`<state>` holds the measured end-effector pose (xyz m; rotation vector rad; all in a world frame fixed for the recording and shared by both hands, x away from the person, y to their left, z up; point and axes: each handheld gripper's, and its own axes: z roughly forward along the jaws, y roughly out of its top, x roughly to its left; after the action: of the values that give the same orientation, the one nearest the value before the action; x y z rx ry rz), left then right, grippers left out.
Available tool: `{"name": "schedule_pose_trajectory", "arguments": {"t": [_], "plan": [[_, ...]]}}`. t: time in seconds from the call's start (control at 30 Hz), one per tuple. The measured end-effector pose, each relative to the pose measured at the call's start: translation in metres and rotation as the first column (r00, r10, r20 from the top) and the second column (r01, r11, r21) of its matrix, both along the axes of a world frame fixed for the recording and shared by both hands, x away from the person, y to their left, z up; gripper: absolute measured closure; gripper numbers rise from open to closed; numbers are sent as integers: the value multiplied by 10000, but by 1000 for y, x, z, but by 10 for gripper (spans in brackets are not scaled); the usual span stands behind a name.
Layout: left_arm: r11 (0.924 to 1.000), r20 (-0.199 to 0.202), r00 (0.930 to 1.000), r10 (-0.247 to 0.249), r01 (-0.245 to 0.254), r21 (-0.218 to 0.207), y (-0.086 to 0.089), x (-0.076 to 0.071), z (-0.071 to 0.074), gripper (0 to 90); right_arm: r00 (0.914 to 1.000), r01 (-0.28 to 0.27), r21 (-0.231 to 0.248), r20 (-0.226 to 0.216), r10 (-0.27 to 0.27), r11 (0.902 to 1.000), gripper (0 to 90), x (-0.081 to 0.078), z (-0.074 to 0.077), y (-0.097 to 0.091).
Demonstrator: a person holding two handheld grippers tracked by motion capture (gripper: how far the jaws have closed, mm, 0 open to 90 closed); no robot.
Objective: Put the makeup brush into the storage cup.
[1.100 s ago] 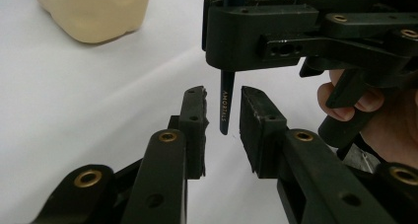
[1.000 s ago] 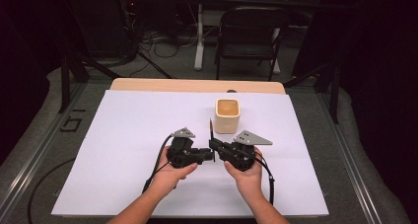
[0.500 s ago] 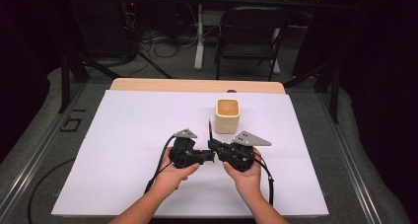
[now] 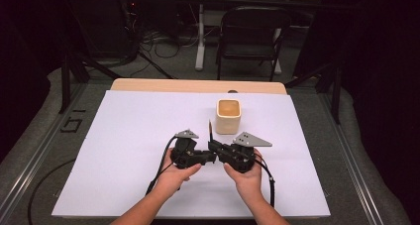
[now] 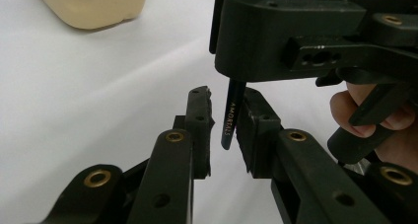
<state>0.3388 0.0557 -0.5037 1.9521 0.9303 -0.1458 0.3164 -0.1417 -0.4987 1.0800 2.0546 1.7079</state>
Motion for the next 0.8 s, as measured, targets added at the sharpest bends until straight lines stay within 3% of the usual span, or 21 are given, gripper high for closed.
{"name": "schedule_pose_trajectory", "arguments": {"t": [0.27,0.8], "plan": [[10000,5,10000,-53,53,-46,-1,-1,-1,831,10000,-2,21,55,2,10000,837,0,-1,1],[9994,195,9997,-115,108,329,-2,-2,0,848,10000,-22,-94,-56,21,10000,834,1,-2,2]]}}
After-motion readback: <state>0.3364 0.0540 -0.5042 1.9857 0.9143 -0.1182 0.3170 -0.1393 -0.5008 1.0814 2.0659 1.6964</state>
